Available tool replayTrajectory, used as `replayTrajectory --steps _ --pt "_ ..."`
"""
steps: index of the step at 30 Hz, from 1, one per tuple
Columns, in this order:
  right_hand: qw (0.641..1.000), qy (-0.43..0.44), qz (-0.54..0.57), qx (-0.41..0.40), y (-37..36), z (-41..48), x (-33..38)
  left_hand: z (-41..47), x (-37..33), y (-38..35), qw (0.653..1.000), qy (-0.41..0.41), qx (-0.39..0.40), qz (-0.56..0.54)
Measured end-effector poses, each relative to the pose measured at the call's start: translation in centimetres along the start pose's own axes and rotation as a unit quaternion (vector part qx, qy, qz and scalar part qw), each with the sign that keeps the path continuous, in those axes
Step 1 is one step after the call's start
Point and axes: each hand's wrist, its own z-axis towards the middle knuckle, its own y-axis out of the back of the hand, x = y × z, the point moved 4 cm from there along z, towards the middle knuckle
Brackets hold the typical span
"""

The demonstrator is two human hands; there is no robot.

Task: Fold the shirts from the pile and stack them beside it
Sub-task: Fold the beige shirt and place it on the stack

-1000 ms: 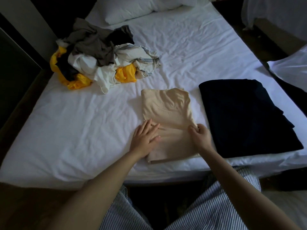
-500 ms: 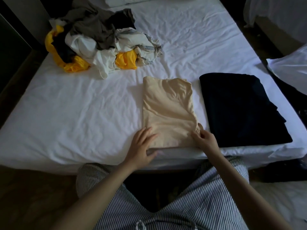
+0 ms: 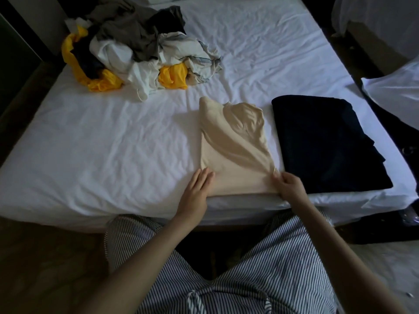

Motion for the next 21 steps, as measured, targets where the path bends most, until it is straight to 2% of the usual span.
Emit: replayTrajectory --steps 2,6,13,16,19,21 --pt "0.999 0.002 -0.045 0.001 -0.6 -0.3 -0.8 -0.1 0.3 -0.1 1.000 -0.004 0.017 0.022" --pt "0.998 0.009 -0.057 -0.015 -0.3 -0.5 -0.4 -0.3 0.3 0.3 0.999 0.000 0.037 0.032" --pt "0.993 0.006 -0.107 0.051 -0.2 0.2 -0.5 -0.5 0.0 0.7 0.993 -0.022 0.071 0.090" --pt "0.993 0.015 -0.099 0.057 0.0 0.9 1.2 0.6 0.6 2.0 0.988 0.011 0.154 -0.010" --pt "0.999 0.020 -0.024 0.045 -0.2 2.3 3.7 3.3 1.2 4.1 0.967 0.080 0.208 -0.125" --pt "0.999 0.029 0.020 0.022 -0.6 4.3 5.4 6.2 1.9 5.2 0.960 0.122 0.188 -0.170"
